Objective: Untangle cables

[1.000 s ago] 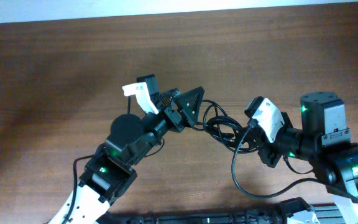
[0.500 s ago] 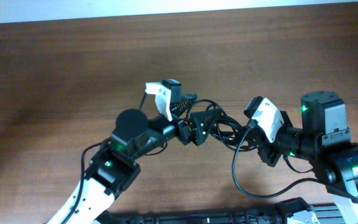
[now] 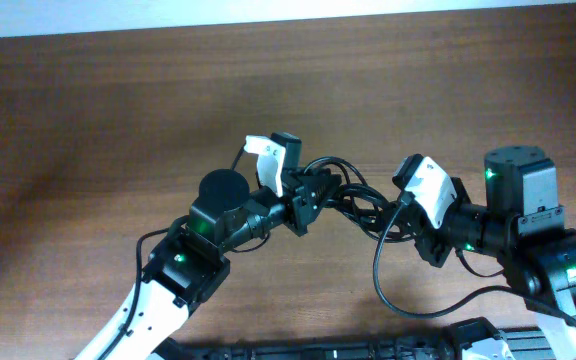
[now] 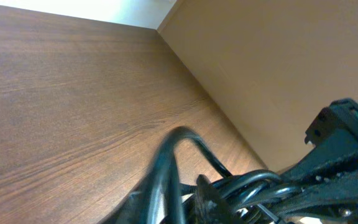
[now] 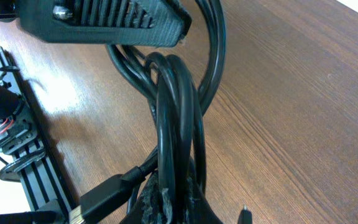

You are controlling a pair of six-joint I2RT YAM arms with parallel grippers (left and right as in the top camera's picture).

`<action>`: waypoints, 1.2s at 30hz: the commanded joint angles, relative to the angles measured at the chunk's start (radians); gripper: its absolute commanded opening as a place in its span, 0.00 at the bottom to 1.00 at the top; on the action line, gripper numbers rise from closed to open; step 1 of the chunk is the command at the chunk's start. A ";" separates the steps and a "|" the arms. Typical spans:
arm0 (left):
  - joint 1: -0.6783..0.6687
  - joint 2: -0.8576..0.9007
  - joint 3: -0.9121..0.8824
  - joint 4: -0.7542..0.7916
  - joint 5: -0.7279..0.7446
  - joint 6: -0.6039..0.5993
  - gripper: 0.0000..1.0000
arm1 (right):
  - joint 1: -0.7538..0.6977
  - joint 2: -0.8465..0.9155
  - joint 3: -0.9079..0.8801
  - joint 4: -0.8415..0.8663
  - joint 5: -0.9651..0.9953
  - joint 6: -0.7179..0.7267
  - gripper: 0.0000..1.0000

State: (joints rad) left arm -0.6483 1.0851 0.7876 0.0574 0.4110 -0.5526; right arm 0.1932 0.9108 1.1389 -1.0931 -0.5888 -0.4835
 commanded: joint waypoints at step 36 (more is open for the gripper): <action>0.011 0.003 0.013 0.004 -0.676 -0.732 0.12 | -0.003 -0.008 0.019 0.025 0.050 0.283 0.04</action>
State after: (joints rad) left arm -0.6605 1.0904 0.7876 0.0631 -0.1188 -1.2892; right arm 0.1936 0.9108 1.1389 -1.0561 -0.5411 -0.2081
